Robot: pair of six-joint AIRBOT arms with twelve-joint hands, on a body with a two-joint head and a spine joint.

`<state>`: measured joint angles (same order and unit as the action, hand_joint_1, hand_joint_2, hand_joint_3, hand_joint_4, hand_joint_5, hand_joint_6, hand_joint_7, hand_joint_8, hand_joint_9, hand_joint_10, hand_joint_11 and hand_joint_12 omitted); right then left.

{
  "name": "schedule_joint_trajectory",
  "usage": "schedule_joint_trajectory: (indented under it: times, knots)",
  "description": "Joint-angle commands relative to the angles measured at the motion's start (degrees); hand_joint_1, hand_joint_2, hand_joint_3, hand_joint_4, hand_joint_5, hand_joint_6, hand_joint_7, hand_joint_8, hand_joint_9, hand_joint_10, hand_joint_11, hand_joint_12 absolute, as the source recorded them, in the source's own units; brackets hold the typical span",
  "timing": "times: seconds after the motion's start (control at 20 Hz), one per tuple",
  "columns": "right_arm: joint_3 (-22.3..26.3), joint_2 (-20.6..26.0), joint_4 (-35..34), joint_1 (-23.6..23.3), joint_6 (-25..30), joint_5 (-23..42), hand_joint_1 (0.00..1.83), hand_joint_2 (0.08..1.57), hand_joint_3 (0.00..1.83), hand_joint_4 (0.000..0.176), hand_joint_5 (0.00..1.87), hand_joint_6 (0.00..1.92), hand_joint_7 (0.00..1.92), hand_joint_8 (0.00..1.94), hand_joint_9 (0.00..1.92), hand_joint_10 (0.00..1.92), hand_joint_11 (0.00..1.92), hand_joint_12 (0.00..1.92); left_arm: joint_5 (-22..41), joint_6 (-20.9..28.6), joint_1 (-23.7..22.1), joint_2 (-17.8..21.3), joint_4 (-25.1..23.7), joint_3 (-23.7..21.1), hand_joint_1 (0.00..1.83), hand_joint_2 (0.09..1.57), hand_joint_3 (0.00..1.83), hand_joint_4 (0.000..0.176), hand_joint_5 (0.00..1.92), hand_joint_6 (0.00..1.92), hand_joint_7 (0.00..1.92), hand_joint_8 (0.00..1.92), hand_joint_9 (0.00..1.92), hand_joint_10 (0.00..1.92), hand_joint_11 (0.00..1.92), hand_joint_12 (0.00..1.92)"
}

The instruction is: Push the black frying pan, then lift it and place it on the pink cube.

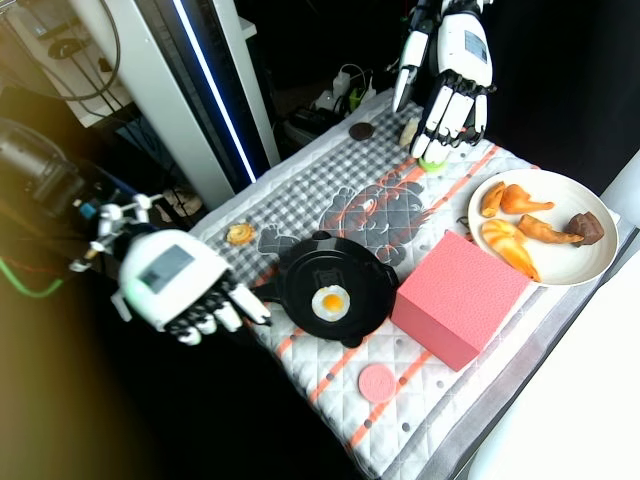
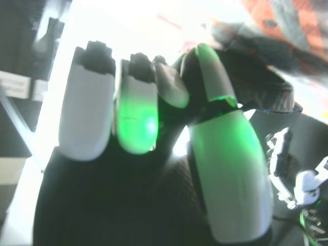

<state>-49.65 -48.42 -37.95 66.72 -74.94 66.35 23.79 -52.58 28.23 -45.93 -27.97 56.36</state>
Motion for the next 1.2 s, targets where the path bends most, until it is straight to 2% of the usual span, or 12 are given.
schedule_joint_trajectory:
  times: [0.0,0.25,0.35,0.5,0.55,0.7,0.9,1.0,1.15]
  knots:
    - [0.3,0.7,1.6,0.0,0.2,10.1,1.36,1.36,0.00,0.000,1.22,1.92,1.55,1.94,1.71,1.92,1.71,1.92,6.1,-0.7,-0.1,0.5,2.3,-0.1,0.52,1.33,0.00,0.000,0.59,0.01,0.57,0.01,0.59,0.06,0.05,1.54]
    - [1.3,0.9,3.0,1.1,2.9,15.5,1.32,1.35,0.00,0.000,1.27,1.92,1.51,1.94,1.67,1.92,1.69,1.92,6.8,-1.7,0.8,0.6,3.9,-0.1,0.46,1.35,0.01,0.000,0.57,0.00,0.56,0.00,0.58,0.06,0.03,1.54]
    - [1.3,0.9,3.3,1.1,2.9,15.8,1.22,1.36,0.00,0.000,1.25,1.92,1.54,1.94,1.70,1.92,1.73,1.92,6.9,-1.7,0.8,0.6,3.9,-0.2,0.50,1.34,0.00,0.000,0.61,0.02,0.59,0.01,0.61,0.08,0.05,1.53]
    - [1.9,1.1,4.7,1.3,4.5,19.1,1.32,1.35,0.00,0.000,1.19,1.92,1.52,1.94,1.70,1.92,1.72,1.92,7.1,-1.8,1.0,0.6,4.3,-0.2,0.41,1.37,0.01,0.000,0.60,0.01,0.57,0.00,0.59,0.07,0.02,1.56]
    - [2.1,1.2,5.2,1.4,5.0,20.3,1.37,1.34,0.00,0.000,1.17,1.92,1.52,1.94,1.70,1.92,1.72,1.92,7.2,-1.8,1.2,0.6,4.4,-0.2,0.39,1.37,0.01,0.005,0.58,0.00,0.56,0.00,0.57,0.07,0.00,1.55]
    - [3.2,2.4,6.6,2.0,5.5,23.2,1.38,1.34,0.00,0.000,1.16,1.92,1.54,1.94,1.70,1.92,1.71,1.92,8.0,-2.8,2.1,0.6,6.1,-0.2,0.61,1.31,0.00,0.000,0.62,0.02,0.61,0.02,0.64,0.10,0.09,1.53]
    - [3.9,3.9,8.3,2.0,6.4,25.7,1.44,1.31,0.00,0.000,1.20,1.92,1.55,1.94,1.71,1.92,1.72,1.92,8.2,-3.2,2.8,0.7,7.1,-0.2,0.60,1.32,0.00,0.000,0.60,0.00,0.58,0.00,0.59,0.08,0.02,1.52]
    - [4.0,4.5,8.7,2.0,6.6,26.3,1.45,1.30,0.00,0.000,1.22,1.92,1.55,1.94,1.71,1.92,1.72,1.92,8.8,-3.7,3.7,0.8,8.3,-0.2,0.61,1.32,0.00,0.000,0.61,0.01,0.59,0.00,0.60,0.09,0.04,1.51]
    - [3.7,5.5,9.0,1.8,6.6,26.6,1.37,1.34,0.01,0.000,1.24,1.92,1.56,1.94,1.72,1.92,1.73,1.92,9.1,-3.8,4.1,0.8,8.8,-0.2,0.58,1.32,0.00,0.000,0.60,0.00,0.58,0.00,0.60,0.09,0.04,1.50]
